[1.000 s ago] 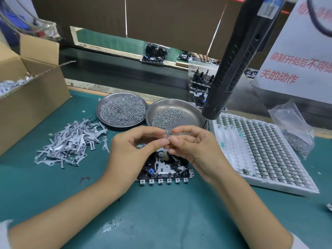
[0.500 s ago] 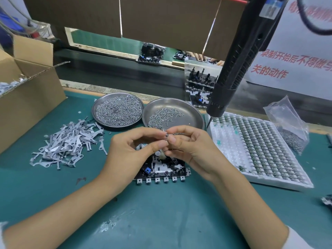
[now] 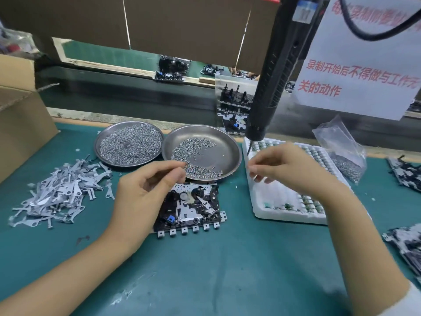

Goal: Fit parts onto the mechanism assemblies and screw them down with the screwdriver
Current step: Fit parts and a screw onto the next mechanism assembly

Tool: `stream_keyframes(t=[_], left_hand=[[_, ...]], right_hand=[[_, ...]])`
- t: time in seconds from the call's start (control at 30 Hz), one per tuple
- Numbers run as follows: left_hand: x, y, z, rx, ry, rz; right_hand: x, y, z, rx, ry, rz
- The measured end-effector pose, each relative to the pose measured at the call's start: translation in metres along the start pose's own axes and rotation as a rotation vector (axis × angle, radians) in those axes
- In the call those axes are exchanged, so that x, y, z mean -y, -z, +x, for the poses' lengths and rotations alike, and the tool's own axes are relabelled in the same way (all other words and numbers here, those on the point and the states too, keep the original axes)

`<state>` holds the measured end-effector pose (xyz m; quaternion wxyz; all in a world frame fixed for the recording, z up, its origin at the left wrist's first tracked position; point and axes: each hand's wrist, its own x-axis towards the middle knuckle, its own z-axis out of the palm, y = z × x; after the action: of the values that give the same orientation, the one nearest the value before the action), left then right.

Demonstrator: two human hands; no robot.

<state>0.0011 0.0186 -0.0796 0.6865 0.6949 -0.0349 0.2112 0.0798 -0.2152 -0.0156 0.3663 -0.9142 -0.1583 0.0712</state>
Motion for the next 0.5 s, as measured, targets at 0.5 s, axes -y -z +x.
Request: stream_keyframes(t=[0.5], left_hand=[[0.002,-0.004,0.001,-0.033,0.048,-0.031]], right_hand=[[-0.037,0.009,0.066,-0.152,0.027,-0.693]])
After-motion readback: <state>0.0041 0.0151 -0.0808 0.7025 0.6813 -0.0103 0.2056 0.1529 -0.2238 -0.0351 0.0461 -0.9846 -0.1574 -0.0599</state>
